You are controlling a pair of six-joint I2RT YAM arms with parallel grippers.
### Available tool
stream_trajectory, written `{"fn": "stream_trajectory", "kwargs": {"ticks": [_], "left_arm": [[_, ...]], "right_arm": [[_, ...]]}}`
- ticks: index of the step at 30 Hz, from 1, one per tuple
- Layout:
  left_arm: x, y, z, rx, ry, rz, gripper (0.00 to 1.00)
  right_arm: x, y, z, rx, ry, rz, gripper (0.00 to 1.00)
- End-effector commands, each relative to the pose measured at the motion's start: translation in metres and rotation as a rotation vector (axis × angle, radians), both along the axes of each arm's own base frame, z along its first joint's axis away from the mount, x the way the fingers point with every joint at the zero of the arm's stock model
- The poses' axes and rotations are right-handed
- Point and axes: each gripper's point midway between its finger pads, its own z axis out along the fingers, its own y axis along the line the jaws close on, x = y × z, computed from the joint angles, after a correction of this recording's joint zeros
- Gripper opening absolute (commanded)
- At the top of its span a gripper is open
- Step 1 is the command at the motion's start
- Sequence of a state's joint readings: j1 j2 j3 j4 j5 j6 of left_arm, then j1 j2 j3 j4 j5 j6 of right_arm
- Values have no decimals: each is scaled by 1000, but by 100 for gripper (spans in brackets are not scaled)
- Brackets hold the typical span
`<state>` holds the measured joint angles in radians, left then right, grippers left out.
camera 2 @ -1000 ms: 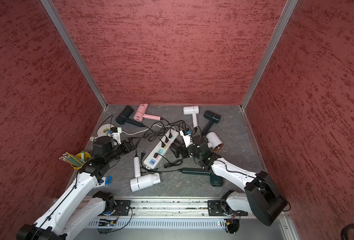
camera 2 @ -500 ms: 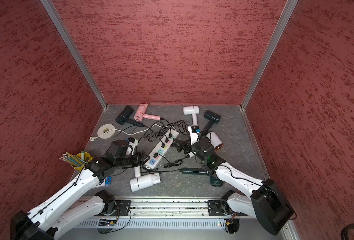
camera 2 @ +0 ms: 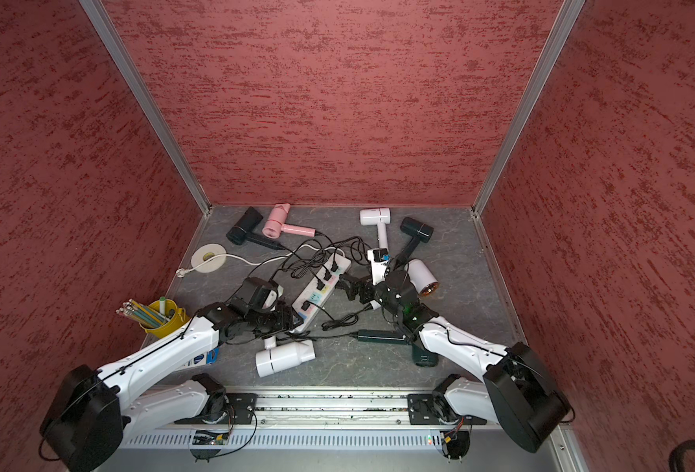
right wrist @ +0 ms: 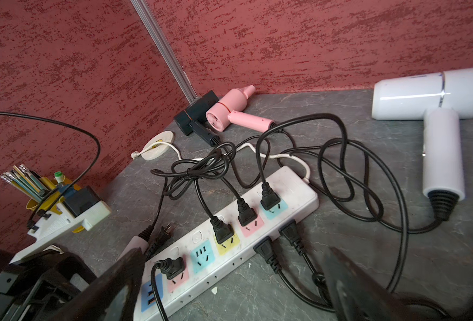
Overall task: Charge the blow dryers
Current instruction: Move the socket to the center of the board.
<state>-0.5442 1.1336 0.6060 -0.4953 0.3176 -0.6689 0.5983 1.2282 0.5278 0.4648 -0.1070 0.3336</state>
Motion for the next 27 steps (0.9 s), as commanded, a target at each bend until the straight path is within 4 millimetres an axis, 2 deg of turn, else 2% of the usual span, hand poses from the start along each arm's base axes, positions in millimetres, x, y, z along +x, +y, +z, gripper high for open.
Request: {"fn": "stream_trajectory", "kwargs": {"ticks": [1, 7, 17, 27], "left_arm": [[10, -12, -1, -40, -24, -20, 73], [14, -12, -13, -25, 3, -16, 74], [23, -6, -21, -31, 9, -1, 74], [48, -26, -23, -69, 17, -33, 73]], "right_arm": [[5, -3, 13, 12, -33, -24, 100], [5, -3, 15, 10, -38, -25, 100], [4, -2, 16, 6, -38, -17, 100], [4, -1, 15, 3, -30, -14, 100]]}}
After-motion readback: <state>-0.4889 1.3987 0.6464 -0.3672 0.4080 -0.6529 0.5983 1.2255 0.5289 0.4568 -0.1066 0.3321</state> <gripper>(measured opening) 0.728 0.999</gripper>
